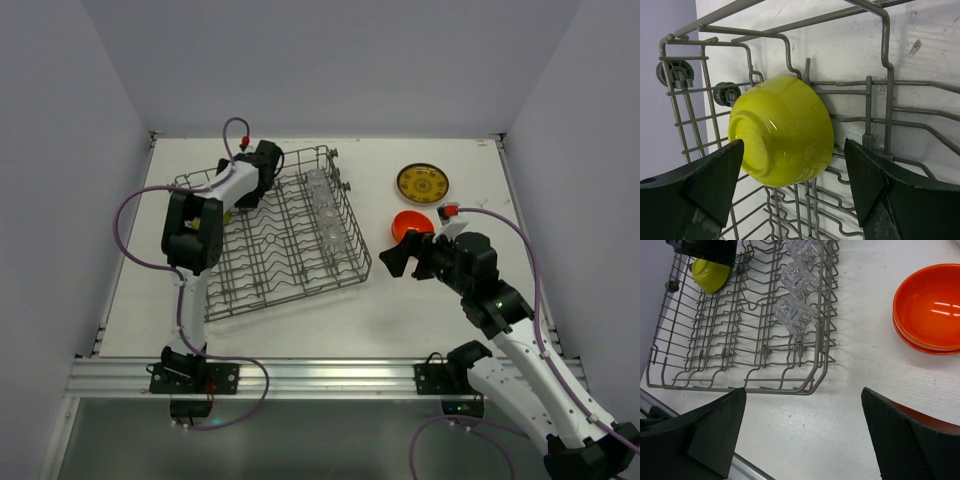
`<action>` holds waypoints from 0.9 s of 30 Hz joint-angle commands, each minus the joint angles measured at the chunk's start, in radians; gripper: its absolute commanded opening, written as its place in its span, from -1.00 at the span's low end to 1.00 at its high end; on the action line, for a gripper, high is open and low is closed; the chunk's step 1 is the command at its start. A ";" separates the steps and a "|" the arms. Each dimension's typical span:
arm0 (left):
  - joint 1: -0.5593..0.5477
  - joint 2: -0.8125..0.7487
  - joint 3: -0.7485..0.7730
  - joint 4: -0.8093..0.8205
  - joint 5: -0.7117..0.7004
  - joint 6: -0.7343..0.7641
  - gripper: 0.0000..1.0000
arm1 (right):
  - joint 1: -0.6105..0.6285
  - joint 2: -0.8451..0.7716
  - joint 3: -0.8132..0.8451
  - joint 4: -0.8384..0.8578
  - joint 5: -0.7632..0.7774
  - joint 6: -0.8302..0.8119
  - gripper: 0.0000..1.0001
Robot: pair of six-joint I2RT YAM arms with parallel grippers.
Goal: Unload the mixed dishes from the dish rack
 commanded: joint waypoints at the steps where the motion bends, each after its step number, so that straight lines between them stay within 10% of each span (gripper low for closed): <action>1: 0.015 -0.003 -0.016 0.038 -0.010 -0.026 0.70 | 0.001 -0.004 -0.002 0.046 -0.002 -0.018 0.98; 27: 0.020 0.048 0.017 -0.002 -0.094 0.026 0.86 | 0.001 -0.001 -0.005 0.050 -0.017 -0.018 0.98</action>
